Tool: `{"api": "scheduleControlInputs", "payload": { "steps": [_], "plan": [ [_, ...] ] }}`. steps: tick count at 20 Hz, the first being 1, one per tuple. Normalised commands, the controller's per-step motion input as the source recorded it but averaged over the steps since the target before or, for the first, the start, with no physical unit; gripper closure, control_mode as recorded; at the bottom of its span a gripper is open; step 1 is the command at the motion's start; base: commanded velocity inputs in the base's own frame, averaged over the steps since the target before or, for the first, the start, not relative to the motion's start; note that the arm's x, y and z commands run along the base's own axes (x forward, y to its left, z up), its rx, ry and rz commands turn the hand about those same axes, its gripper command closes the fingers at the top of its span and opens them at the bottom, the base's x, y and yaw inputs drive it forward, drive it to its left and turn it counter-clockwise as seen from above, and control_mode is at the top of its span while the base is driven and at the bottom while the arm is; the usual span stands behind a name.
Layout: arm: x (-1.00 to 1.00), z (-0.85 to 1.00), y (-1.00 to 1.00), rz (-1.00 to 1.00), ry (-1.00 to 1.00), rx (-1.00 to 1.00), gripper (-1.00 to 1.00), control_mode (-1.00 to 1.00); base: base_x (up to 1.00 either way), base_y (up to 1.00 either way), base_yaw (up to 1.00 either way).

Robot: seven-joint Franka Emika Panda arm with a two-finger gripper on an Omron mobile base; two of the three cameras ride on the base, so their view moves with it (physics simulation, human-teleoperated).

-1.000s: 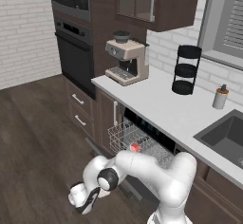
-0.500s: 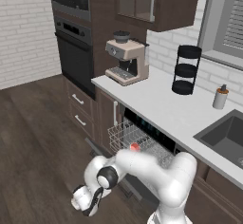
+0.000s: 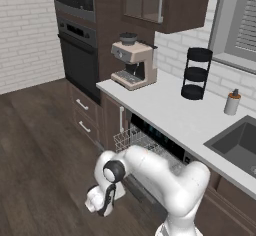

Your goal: Pick up the cup and bowl from the counter, place them in the dishwasher, and close the dishwasher door.

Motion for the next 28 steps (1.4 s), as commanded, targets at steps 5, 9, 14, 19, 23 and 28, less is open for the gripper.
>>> {"api": "scheduleControlInputs", "payload": {
  "steps": [5, 9, 14, 19, 23, 28],
  "plan": [
    [0.15, 0.86, -1.00, 0.08, 0.00, 0.30, -1.00, -1.00, 0.00, 0.00, 0.00],
    [0.41, 0.80, -1.00, 0.10, 0.12, 0.42, -1.00, -1.00, 0.00, 0.00, 0.00],
    [0.86, 0.30, -0.62, 0.06, 0.23, 0.38, -1.00, -1.00, 0.00, 0.00, 0.00],
    [1.00, 0.00, -1.00, 0.02, 0.21, 0.32, -1.00, -1.00, 0.00, 0.00, 0.00],
    [0.99, -0.13, -1.00, 0.00, 0.14, 0.18, -1.00, -1.00, 0.00, 0.00, 0.00],
    [0.79, -0.47, -0.70, 0.00, 0.03, 0.01, -1.00, -1.00, 0.00, 0.00, 0.00]
  ]
}}
